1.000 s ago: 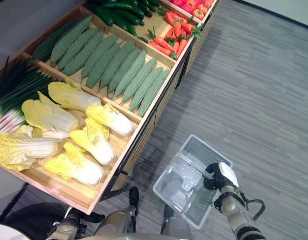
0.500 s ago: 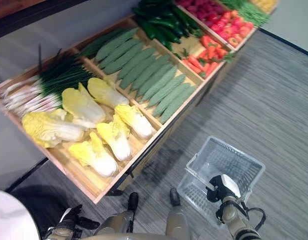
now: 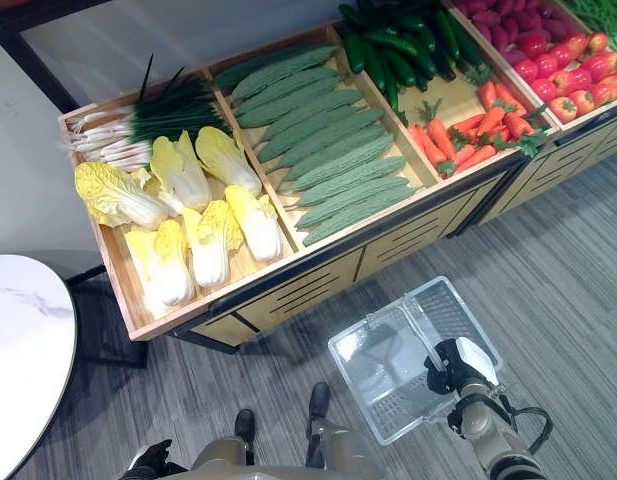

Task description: Get the vegetables into the basket

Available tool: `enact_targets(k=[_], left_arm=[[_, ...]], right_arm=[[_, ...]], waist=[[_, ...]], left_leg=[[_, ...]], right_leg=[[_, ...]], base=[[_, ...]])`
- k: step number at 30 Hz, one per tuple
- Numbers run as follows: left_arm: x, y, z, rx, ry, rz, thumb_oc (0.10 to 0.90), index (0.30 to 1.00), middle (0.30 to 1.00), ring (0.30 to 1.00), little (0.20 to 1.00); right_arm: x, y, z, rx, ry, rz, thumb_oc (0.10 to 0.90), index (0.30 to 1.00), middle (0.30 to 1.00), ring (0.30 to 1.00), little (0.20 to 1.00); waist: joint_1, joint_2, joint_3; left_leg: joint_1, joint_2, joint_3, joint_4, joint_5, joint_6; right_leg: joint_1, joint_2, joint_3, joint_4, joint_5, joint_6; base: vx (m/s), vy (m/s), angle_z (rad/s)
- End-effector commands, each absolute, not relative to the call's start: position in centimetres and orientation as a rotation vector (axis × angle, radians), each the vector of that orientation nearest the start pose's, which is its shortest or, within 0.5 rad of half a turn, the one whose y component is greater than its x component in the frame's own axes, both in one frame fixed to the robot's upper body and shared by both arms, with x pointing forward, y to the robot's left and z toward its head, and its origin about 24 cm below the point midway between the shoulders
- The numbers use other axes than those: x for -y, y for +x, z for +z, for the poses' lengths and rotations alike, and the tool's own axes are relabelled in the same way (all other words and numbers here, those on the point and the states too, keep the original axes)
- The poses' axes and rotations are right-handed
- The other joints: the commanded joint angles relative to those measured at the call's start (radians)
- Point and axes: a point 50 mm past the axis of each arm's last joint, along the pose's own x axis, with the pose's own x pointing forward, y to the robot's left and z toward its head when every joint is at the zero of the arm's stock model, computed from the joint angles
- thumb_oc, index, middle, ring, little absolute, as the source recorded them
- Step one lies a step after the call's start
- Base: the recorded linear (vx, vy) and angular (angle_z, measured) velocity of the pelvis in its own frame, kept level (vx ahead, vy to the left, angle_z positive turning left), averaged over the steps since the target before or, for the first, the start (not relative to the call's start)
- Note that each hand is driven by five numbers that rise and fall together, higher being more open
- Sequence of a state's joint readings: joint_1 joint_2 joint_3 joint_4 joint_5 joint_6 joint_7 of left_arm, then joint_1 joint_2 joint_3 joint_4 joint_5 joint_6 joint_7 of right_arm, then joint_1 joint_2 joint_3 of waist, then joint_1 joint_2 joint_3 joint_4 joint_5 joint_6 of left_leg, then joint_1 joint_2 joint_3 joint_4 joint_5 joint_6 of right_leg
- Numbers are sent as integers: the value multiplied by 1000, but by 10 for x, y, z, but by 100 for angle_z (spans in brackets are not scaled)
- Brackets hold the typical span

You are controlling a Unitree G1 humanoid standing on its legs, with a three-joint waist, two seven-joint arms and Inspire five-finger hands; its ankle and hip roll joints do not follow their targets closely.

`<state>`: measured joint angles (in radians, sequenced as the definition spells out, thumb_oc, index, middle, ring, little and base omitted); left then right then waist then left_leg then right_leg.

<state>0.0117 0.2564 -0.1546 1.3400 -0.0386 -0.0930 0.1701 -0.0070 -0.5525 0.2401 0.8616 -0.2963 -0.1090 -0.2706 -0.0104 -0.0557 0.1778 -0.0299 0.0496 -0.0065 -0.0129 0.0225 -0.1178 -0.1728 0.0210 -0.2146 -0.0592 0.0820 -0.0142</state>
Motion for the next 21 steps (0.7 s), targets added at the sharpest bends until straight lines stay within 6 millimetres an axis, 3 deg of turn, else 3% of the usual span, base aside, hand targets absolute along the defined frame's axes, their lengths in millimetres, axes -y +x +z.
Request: enact_targets(k=[1, 5, 9, 21], left_arm=[[-262, 88, -154, -1172, 422, 241, 900, 1000, 1000, 1000, 1000], [-261, 85, -155, -1180, 432, 235, 900, 1000, 1000, 1000, 1000], [-269, 84, -153, -1180, 441, 262, 900, 1000, 1000, 1000, 1000], [-275, 79, -151, -1181, 451, 280, 900, 1000, 1000, 1000, 1000]], right_arm=[[334, 196, -44, -525, -983, -240, 400, 300, 300, 300, 300], [333, 198, -44, -522, -982, -244, 400, 300, 300, 300, 300], [323, 203, -49, -522, -964, -222, 400, 300, 300, 300, 300], [313, 207, -57, -540, -952, -199, 400, 300, 300, 300, 300]], waist=[[-6, 21, -32], [-1, 31, -21], [14, 10, -3], [35, -16, -1]], left_leg=[[-86, 4, 44, -17, 28, 48], [-73, 4, 37, -50, 39, 56], [-68, -10, 39, -35, 14, 78], [-77, -43, 39, -4, -19, 101]], right_leg=[[24, -126, 47, 71, -28, 120], [30, -137, 38, 87, -36, 126], [30, -161, 50, 111, -33, 143], [34, -193, 65, 93, 9, 174]], base=[[24, 92, 32], [22, 112, 8], [34, 160, -3], [28, 84, -7]])
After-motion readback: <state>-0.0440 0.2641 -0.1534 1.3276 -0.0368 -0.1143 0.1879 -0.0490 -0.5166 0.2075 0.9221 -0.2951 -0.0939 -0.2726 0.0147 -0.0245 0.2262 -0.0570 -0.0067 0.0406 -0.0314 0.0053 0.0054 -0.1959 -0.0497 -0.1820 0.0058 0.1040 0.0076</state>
